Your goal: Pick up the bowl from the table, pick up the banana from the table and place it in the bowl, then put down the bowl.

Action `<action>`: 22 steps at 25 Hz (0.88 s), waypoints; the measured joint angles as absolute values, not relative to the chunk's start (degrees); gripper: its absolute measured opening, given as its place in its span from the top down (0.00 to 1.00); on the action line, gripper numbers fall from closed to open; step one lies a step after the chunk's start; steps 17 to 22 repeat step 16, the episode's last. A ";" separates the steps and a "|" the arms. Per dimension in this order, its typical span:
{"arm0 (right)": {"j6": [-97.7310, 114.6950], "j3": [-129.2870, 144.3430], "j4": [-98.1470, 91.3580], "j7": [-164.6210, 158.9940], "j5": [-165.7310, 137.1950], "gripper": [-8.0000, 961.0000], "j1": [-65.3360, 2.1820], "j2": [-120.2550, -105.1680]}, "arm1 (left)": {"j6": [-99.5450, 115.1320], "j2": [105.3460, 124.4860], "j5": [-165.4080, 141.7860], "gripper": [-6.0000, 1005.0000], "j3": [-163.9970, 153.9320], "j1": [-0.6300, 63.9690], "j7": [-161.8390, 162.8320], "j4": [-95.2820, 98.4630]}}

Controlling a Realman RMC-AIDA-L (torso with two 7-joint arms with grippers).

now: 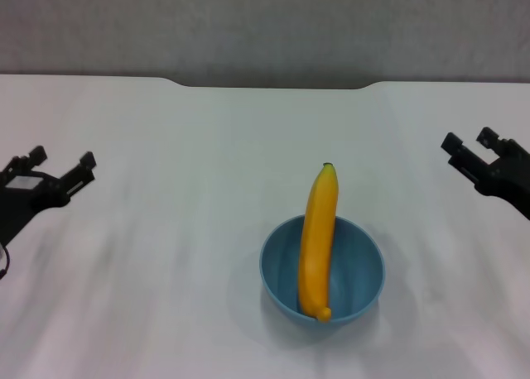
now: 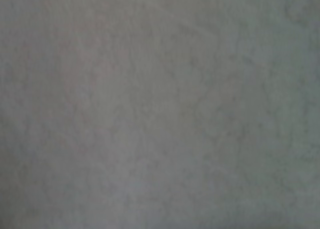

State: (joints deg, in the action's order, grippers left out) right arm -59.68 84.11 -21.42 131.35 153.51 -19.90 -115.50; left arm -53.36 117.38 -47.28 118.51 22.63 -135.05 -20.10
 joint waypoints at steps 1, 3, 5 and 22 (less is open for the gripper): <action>-59.68 84.11 -21.42 131.35 153.51 0.23 -19.90 -115.50 | -53.51 117.37 -45.88 0.11 118.10 22.59 -135.53 -19.99; -59.79 84.14 -19.82 132.07 156.62 0.23 -20.47 -115.65 | -53.53 117.24 -44.15 0.11 117.90 22.56 -135.86 -19.55; -59.61 84.26 -18.75 132.90 159.38 0.23 -20.67 -115.71 | -53.15 117.04 -43.10 0.11 118.00 22.80 -136.06 -18.78; -54.98 82.91 -17.43 136.97 164.43 0.23 -21.86 -115.25 | -49.33 116.76 -42.67 0.11 118.56 23.63 -136.58 -18.40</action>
